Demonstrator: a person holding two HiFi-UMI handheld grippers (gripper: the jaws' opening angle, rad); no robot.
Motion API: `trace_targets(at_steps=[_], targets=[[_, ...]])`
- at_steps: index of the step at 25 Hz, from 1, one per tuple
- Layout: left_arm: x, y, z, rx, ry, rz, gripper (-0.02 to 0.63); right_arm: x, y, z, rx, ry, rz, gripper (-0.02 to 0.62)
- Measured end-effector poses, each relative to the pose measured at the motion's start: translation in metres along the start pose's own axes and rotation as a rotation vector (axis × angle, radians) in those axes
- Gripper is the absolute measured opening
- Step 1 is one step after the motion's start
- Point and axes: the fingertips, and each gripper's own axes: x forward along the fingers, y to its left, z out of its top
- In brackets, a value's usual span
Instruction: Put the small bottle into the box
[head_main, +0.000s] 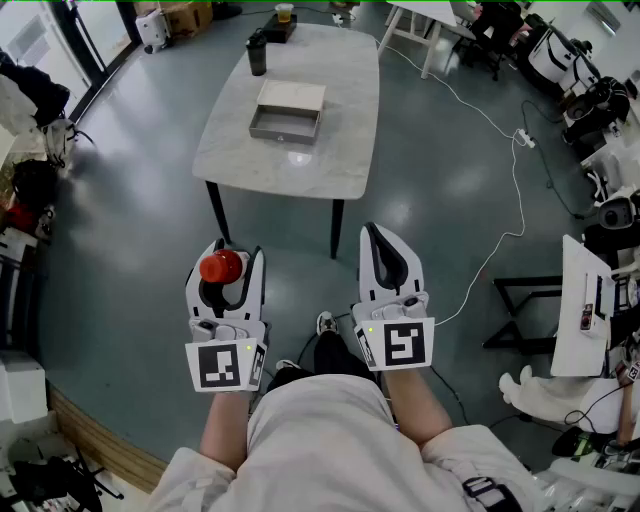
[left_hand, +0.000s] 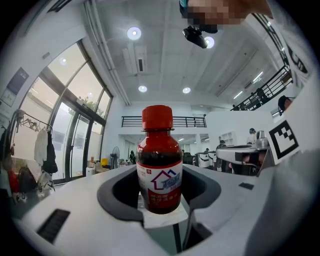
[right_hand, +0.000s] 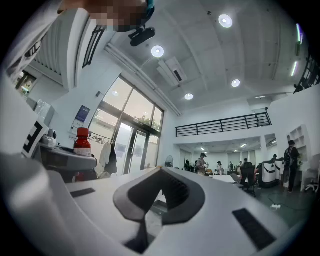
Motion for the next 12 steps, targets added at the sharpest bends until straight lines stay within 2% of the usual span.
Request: trace_targets(at_steps=[5, 10, 12], targets=[[0.012, -0.006, -0.005, -0.020, 0.017, -0.004, 0.230, 0.008, -0.006, -0.004, 0.005, 0.011, 0.032, 0.025], [0.036, -0.013, -0.014, -0.026, 0.036, -0.007, 0.230, 0.024, -0.017, -0.008, -0.043, -0.040, 0.048, 0.026], [0.048, -0.015, -0.016, -0.022, 0.035, -0.005, 0.230, 0.032, -0.025, -0.016, -0.033, -0.020, 0.060, 0.026]])
